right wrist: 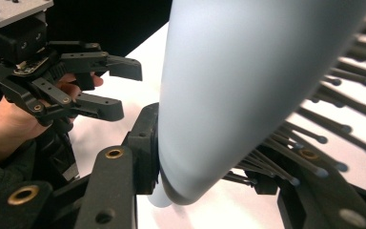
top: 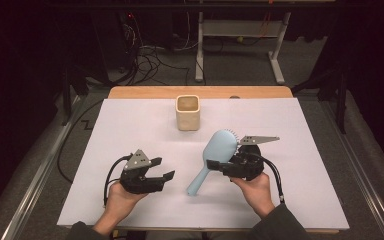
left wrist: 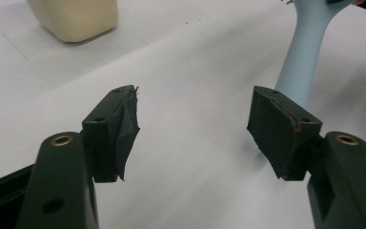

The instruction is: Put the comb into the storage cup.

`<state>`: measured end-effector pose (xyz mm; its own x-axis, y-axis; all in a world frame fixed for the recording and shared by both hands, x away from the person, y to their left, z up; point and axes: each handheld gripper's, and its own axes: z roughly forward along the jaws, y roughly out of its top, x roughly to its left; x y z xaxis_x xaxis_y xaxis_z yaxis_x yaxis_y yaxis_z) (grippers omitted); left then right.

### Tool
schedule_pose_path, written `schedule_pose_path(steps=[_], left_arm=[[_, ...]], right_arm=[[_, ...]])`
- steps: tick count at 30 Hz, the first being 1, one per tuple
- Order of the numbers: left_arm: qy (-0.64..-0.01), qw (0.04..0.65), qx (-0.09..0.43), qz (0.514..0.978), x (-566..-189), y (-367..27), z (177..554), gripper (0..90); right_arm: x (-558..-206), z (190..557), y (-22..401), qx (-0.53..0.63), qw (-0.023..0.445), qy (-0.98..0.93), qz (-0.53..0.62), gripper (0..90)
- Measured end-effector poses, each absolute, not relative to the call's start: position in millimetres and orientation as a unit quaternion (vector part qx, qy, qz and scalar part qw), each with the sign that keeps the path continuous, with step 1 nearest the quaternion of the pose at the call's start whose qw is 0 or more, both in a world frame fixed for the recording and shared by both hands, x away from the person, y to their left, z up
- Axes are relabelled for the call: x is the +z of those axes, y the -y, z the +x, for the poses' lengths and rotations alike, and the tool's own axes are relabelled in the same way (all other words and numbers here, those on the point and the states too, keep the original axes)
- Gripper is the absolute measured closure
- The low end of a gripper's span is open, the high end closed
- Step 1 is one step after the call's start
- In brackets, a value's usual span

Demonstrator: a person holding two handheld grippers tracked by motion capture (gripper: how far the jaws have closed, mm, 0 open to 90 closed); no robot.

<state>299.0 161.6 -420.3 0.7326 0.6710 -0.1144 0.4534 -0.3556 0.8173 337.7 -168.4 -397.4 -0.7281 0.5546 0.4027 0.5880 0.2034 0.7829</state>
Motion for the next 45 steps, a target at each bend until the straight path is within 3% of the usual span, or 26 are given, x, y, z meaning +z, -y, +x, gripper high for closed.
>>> schedule_pose_path(steps=[26, 45], left_arm=[[-0.386, 0.457, 0.155, 0.786, -437, -216, 290, 33.8], [-0.446, 0.477, 0.172, 0.738, -451, -257, 281, 33.9]], right_arm=[[-394, 345, 183, -0.494, 0.006, 0.775, -0.394, 55.4], [-386, 349, 193, -0.486, -0.011, 0.772, -0.409, 55.3]])
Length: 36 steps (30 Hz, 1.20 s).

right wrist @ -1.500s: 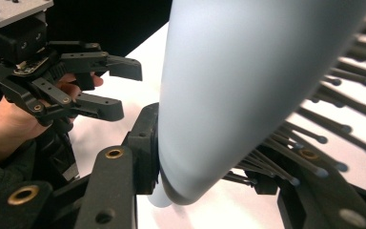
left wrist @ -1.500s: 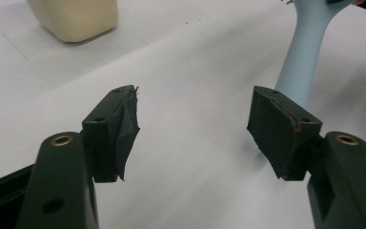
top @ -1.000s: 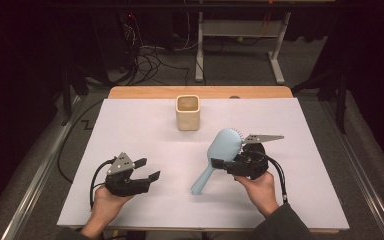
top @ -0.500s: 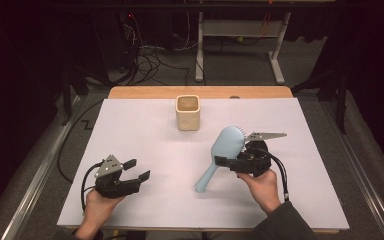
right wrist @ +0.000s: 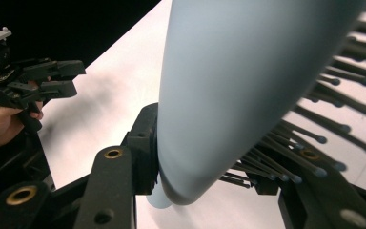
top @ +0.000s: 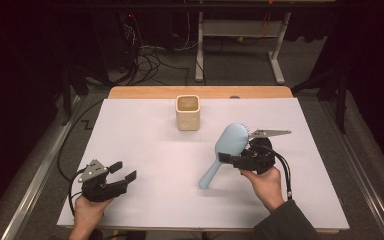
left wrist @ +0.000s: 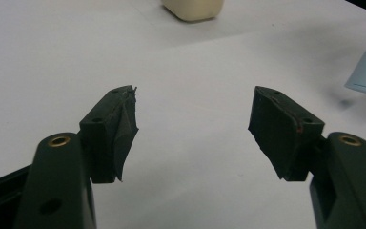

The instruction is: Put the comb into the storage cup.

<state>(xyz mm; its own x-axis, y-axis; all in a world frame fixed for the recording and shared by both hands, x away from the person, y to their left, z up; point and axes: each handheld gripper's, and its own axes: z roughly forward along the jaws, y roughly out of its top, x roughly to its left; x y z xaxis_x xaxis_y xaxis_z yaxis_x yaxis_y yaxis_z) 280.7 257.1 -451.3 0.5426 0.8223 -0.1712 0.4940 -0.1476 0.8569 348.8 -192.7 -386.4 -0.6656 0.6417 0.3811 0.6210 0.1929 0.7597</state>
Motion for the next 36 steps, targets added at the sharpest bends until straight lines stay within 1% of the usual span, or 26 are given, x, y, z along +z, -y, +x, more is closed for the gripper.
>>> schedule_pose_path(steps=[5, 16, 25, 28, 36], left_arm=[[-0.457, 0.472, 0.172, 0.734, -453, -262, 283, 33.9], [-0.449, 0.465, 0.183, 0.741, -456, -260, 285, 33.2], [-0.45, 0.462, 0.18, 0.743, -458, -259, 286, 32.6], [-0.453, 0.464, 0.186, 0.738, -457, -260, 286, 32.7], [-0.462, 0.469, 0.176, 0.732, -458, -263, 287, 33.0]], right_arm=[[-383, 352, 197, 0.482, 0.019, -0.773, 0.412, 55.3], [-365, 362, 204, 0.473, 0.045, -0.774, 0.419, 55.1], [-357, 371, 208, 0.468, 0.058, -0.772, 0.426, 55.1], [-354, 374, 208, 0.467, 0.062, -0.771, 0.428, 55.1], [-346, 383, 207, 0.465, 0.073, -0.771, 0.429, 55.1]])
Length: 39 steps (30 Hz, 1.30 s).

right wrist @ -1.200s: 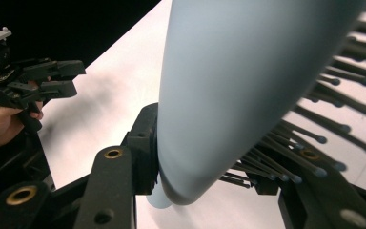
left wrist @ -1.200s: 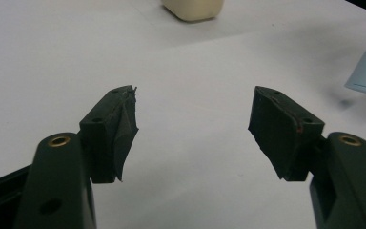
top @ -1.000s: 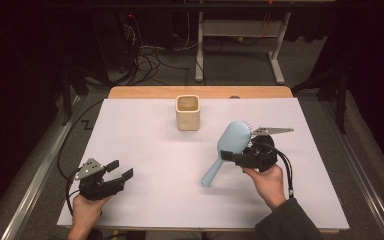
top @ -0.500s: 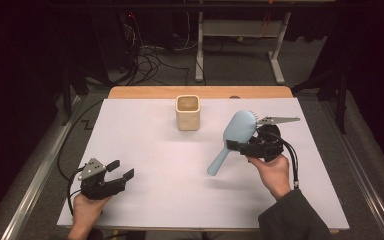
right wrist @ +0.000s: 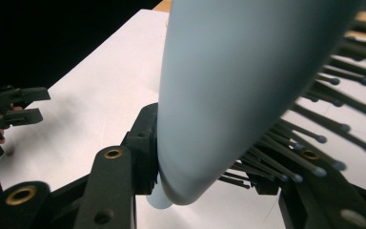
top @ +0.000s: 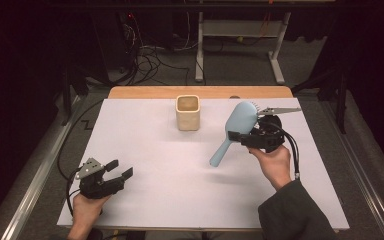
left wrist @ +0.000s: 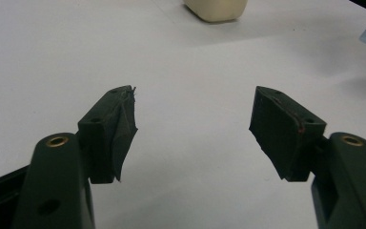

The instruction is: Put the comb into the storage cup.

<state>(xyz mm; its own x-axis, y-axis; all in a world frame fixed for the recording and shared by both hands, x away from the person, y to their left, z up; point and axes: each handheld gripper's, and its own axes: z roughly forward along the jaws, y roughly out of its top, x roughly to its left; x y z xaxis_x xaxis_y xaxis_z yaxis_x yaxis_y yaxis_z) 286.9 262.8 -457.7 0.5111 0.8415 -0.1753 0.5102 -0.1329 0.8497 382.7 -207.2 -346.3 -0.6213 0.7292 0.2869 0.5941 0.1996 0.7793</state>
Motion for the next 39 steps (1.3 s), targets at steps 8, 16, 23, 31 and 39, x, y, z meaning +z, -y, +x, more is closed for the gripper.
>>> schedule_pose_path(steps=[8, 16, 23, 31, 39], left_arm=[[-0.462, 0.471, 0.181, 0.729, -457, -263, 286, 33.0], [-0.459, 0.469, 0.18, 0.733, -457, -261, 286, 33.4], [-0.46, 0.468, 0.181, 0.733, -457, -262, 286, 33.7], [-0.458, 0.466, 0.182, 0.735, -458, -260, 286, 33.7], [-0.46, 0.463, 0.182, 0.735, -458, -261, 286, 33.8]], right_arm=[[-337, 391, 206, 0.462, 0.082, -0.771, 0.431, 55.1], [-331, 400, 204, 0.461, 0.087, -0.768, 0.437, 55.1], [-328, 407, 199, 0.457, 0.093, -0.768, 0.439, 55.1], [-323, 415, 195, 0.453, 0.099, -0.769, 0.44, 55.2], [-316, 421, 192, 0.454, 0.103, -0.767, 0.441, 55.2]])
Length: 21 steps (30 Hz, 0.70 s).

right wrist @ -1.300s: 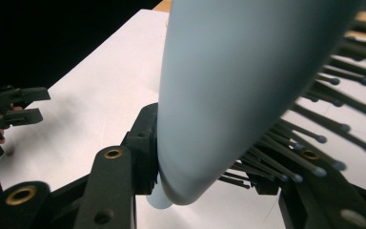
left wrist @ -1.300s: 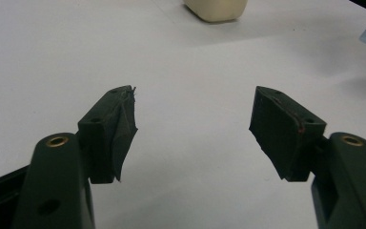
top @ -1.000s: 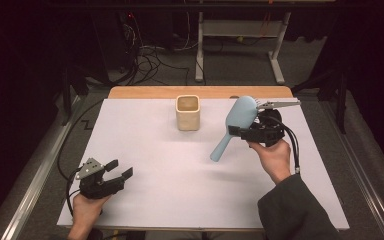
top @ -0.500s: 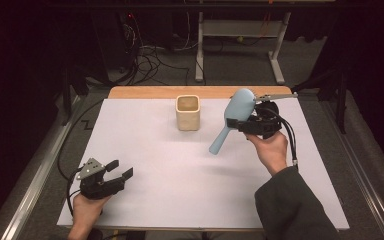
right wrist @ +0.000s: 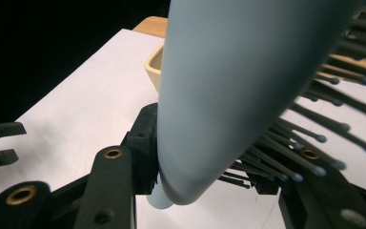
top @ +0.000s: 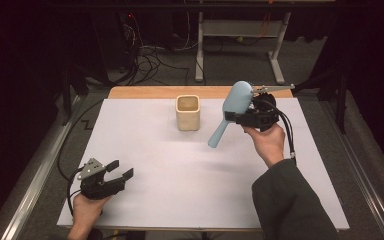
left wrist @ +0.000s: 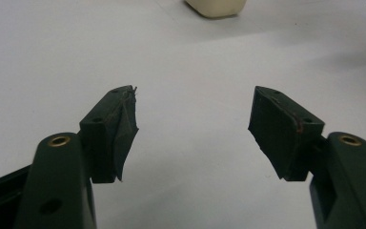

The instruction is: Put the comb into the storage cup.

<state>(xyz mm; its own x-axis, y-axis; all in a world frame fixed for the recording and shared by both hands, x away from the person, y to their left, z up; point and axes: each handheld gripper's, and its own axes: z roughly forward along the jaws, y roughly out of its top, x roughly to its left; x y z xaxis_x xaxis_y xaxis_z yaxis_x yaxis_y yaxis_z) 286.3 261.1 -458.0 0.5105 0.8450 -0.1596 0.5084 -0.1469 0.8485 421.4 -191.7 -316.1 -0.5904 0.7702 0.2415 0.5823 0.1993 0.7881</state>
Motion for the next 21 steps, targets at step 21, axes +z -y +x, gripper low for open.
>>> schedule_pose_path(steps=[21], left_arm=[[-0.456, 0.461, 0.182, 0.739, -459, -260, 287, 33.8]], right_arm=[[-305, 437, 183, 0.454, 0.108, -0.766, 0.443, 55.2]])
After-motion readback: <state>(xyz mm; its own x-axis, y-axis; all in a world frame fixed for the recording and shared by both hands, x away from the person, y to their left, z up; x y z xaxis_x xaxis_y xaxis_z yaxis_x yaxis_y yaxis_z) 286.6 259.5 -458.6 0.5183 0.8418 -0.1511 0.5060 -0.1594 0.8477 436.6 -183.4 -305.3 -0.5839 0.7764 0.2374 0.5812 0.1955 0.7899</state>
